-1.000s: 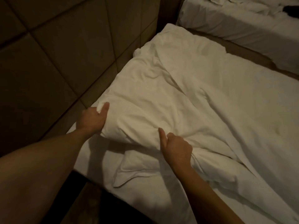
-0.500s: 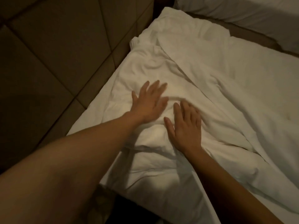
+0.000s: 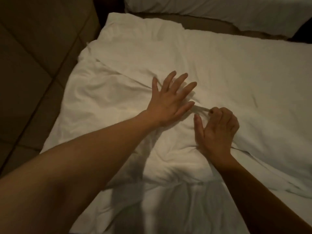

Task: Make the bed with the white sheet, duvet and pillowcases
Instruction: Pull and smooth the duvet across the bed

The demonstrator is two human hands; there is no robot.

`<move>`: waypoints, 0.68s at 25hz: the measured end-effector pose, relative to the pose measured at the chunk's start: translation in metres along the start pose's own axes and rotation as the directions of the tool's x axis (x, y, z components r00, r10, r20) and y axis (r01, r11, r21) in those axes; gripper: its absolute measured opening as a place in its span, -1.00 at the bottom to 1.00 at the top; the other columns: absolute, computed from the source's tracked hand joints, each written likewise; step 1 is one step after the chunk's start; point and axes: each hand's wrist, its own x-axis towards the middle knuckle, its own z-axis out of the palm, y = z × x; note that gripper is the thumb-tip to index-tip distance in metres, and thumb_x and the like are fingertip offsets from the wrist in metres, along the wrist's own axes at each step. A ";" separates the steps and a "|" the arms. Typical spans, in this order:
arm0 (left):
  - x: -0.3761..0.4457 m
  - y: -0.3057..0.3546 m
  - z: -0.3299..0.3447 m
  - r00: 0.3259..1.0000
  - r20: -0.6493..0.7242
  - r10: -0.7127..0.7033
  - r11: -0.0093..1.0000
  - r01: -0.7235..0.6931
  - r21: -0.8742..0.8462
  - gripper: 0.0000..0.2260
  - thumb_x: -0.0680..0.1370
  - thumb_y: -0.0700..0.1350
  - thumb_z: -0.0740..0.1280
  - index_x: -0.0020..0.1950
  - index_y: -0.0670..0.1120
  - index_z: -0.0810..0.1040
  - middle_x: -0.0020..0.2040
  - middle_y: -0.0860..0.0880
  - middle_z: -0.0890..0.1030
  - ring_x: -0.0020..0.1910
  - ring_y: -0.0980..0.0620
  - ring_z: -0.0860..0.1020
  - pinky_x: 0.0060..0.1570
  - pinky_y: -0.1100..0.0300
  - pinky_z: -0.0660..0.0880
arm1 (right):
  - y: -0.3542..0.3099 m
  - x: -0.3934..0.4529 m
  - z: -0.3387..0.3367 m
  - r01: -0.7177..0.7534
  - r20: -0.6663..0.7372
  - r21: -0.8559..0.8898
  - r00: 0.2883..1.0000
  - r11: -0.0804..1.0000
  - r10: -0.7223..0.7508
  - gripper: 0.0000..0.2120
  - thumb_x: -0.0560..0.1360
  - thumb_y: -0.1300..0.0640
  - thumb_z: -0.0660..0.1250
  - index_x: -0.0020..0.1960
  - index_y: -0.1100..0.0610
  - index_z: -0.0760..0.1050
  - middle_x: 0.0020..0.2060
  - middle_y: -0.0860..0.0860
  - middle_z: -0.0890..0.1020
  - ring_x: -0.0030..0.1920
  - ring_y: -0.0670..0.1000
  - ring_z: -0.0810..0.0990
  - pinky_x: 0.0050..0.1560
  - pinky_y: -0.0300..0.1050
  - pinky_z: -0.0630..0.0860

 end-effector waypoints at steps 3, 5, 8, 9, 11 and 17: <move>0.035 0.028 0.031 0.978 0.164 -0.131 0.986 0.111 0.125 -0.44 0.62 0.33 -0.11 0.56 0.16 0.22 0.55 0.03 0.27 0.57 -0.12 0.09 0.37 -0.53 -0.17 | 0.040 0.003 0.013 -0.096 0.045 -0.087 0.994 0.992 0.100 -0.47 0.65 -0.23 0.07 0.34 0.19 0.41 0.29 0.24 0.46 0.29 0.29 0.41 0.33 0.22 0.28; 0.037 0.032 0.054 0.976 0.135 -0.173 0.976 0.151 0.160 -0.47 0.62 0.33 -0.07 0.42 0.11 0.40 0.36 0.02 0.45 0.45 -0.11 0.29 0.38 -0.51 -0.15 | 0.065 -0.001 0.030 -0.158 0.107 -0.090 0.980 0.983 0.167 -0.43 0.65 -0.25 0.04 0.44 0.14 0.35 0.38 0.23 0.42 0.38 0.29 0.36 0.40 0.26 0.20; 0.036 0.030 0.073 0.971 0.063 -0.229 0.958 0.213 0.193 -0.50 0.61 0.35 0.00 0.23 0.05 0.51 0.16 0.02 0.52 0.26 -0.08 0.42 0.45 -0.39 -0.11 | 0.095 -0.010 0.055 -0.163 0.082 -0.090 0.982 0.982 0.171 -0.43 0.66 -0.24 0.07 0.44 0.17 0.39 0.37 0.21 0.46 0.39 0.26 0.40 0.41 0.25 0.23; 0.038 0.031 0.078 0.966 0.082 -0.246 0.952 0.225 0.206 -0.49 0.60 0.36 0.01 0.19 0.03 0.52 0.13 0.02 0.52 0.22 -0.08 0.44 0.46 -0.35 -0.07 | 0.104 -0.011 0.061 -0.134 0.062 -0.092 0.988 0.987 0.140 -0.45 0.66 -0.22 0.11 0.40 0.19 0.44 0.33 0.21 0.50 0.35 0.26 0.44 0.38 0.22 0.27; 0.047 0.037 0.081 0.944 0.142 -0.299 0.939 0.264 0.221 -0.47 0.58 0.38 0.00 0.14 0.01 0.52 0.09 0.02 0.53 0.18 -0.07 0.44 0.43 -0.25 0.04 | 0.119 -0.007 0.072 -0.080 0.062 -0.072 0.995 0.994 0.084 -0.51 0.67 -0.19 0.15 0.26 0.21 0.54 0.17 0.21 0.58 0.21 0.27 0.53 0.25 0.19 0.36; 0.123 0.038 0.071 0.898 0.052 -0.436 0.898 0.431 0.085 -0.58 0.52 0.40 0.07 -0.10 0.06 0.38 -0.07 0.10 0.41 0.11 -0.03 0.44 0.25 -0.11 0.17 | 0.155 0.110 0.066 0.007 -0.044 0.037 0.999 0.999 -0.006 -0.46 0.69 -0.17 0.10 -0.35 0.14 0.38 -0.52 0.16 0.47 -0.51 0.23 0.51 -0.48 -0.10 0.33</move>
